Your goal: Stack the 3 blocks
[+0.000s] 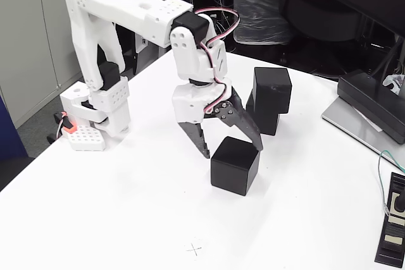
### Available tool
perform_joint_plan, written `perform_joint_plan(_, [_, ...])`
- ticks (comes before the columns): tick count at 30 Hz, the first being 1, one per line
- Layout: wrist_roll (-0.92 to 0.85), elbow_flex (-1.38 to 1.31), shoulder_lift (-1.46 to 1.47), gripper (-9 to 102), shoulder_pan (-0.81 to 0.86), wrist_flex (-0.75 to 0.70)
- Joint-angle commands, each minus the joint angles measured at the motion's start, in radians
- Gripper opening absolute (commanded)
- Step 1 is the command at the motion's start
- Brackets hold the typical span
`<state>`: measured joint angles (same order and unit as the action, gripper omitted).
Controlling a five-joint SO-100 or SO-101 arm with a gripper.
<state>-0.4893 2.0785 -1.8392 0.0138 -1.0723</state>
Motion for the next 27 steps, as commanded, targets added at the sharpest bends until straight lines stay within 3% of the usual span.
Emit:
perform_joint_plan(1, [0.014, -0.003, 0.015, 34, -0.028, 0.008])
perform_joint_plan(8, [0.104, -0.005, 0.046, 34, -0.037, 0.055])
perform_joint_plan(27, [0.110, -0.014, 0.198, 33, -0.038, 0.101])
